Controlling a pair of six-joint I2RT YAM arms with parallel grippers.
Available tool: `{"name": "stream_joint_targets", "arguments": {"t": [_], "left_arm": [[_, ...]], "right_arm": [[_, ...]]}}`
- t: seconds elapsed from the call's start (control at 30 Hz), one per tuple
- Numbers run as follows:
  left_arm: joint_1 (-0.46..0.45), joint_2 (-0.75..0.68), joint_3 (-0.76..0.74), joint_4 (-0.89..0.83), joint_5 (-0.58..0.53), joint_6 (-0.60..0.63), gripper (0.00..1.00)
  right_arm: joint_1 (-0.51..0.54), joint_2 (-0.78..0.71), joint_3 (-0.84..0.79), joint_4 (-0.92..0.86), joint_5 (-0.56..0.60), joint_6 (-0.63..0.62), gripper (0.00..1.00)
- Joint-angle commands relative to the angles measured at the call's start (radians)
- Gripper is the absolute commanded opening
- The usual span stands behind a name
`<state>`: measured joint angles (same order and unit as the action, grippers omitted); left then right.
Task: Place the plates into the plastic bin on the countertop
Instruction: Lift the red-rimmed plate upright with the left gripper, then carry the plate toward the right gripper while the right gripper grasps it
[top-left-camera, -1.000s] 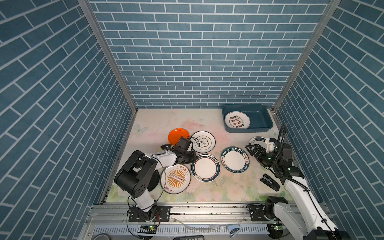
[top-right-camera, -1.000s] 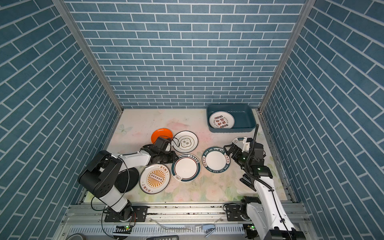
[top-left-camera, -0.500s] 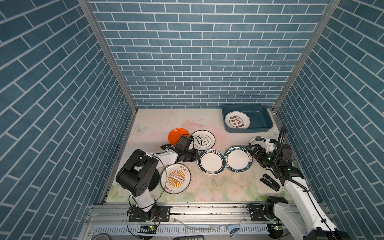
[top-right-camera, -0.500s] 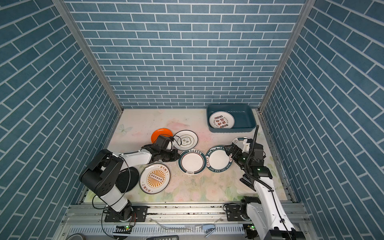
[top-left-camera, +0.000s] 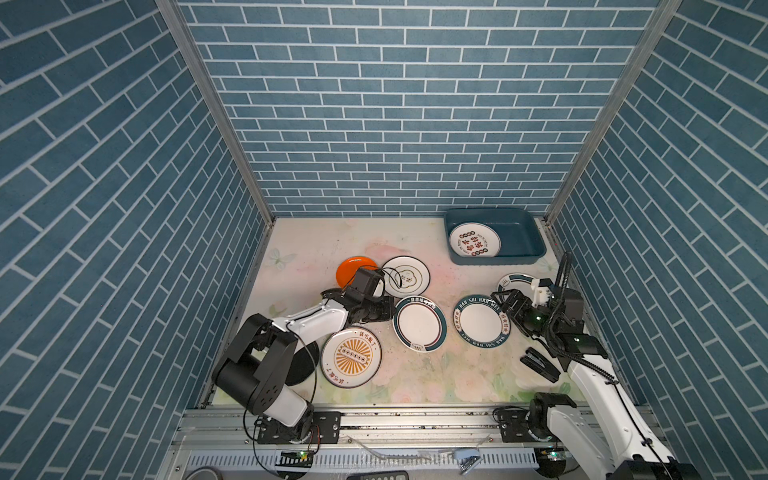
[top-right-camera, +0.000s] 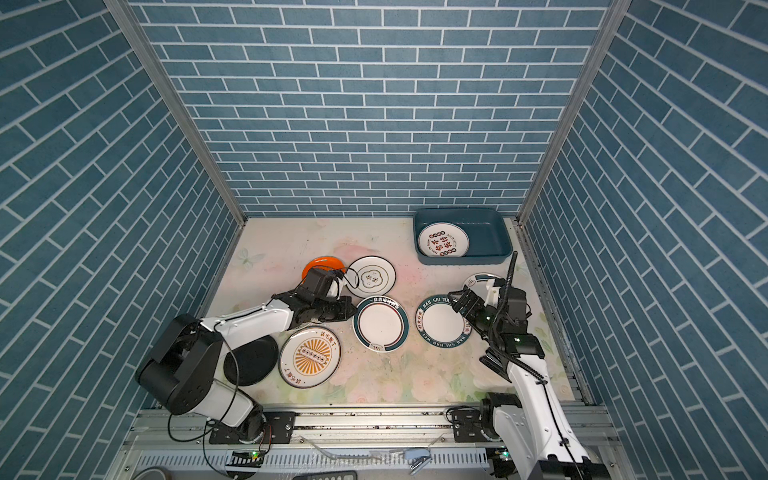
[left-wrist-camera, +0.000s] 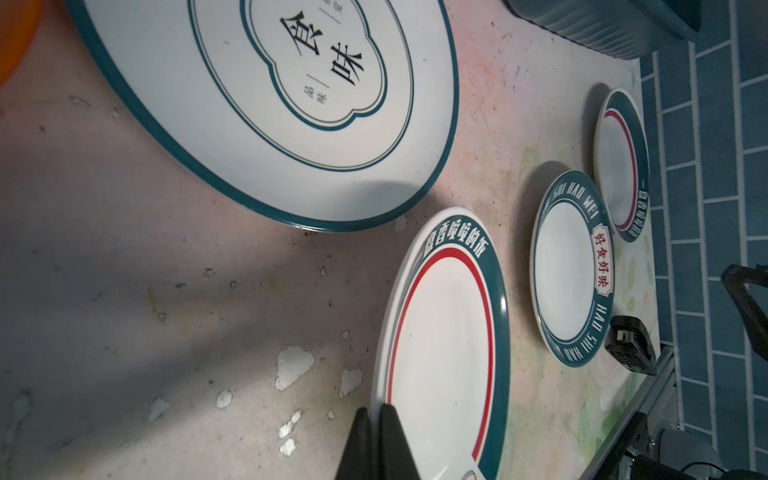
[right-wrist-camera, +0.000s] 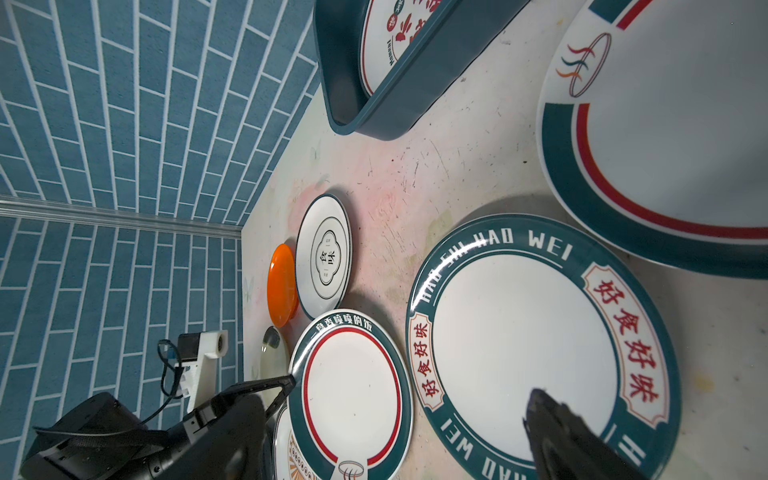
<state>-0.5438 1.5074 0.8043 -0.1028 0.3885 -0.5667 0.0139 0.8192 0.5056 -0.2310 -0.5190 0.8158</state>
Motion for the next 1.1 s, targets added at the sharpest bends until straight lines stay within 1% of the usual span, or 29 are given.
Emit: {"name": "stream_joint_targets", "arguments": {"t": [0.0, 0.23, 0.37, 0.47, 0.67, 1.0, 1.07], "left_arm": [[0.001, -0.067, 0.003, -0.063, -0.003, -0.005, 0.0], [0.001, -0.182, 0.028, -0.077, 0.018, -0.04, 0.0], [0.002, -0.216, 0.076, -0.155, -0.033, 0.0, 0.0], [0.002, -0.229, 0.092, -0.179, -0.059, 0.019, 0.0], [0.002, -0.207, 0.189, -0.276, -0.113, 0.08, 0.0], [0.004, -0.166, 0.277, -0.244, -0.083, 0.053, 0.0], [0.005, -0.158, 0.284, -0.232, -0.078, 0.037, 0.0]], "right_arm": [[-0.001, -0.009, -0.013, 0.014, -0.002, 0.028, 0.97], [0.0, 0.014, -0.014, 0.024, -0.001, 0.031, 0.99], [0.001, 0.032, -0.02, 0.07, -0.024, 0.04, 0.99], [0.003, 0.051, -0.015, 0.104, -0.048, 0.054, 0.99], [0.019, 0.092, -0.006, 0.186, -0.081, 0.067, 0.98], [0.065, 0.237, 0.089, 0.265, -0.109, 0.075, 0.97], [0.082, 0.265, 0.116, 0.281, -0.104, 0.085, 0.99]]}}
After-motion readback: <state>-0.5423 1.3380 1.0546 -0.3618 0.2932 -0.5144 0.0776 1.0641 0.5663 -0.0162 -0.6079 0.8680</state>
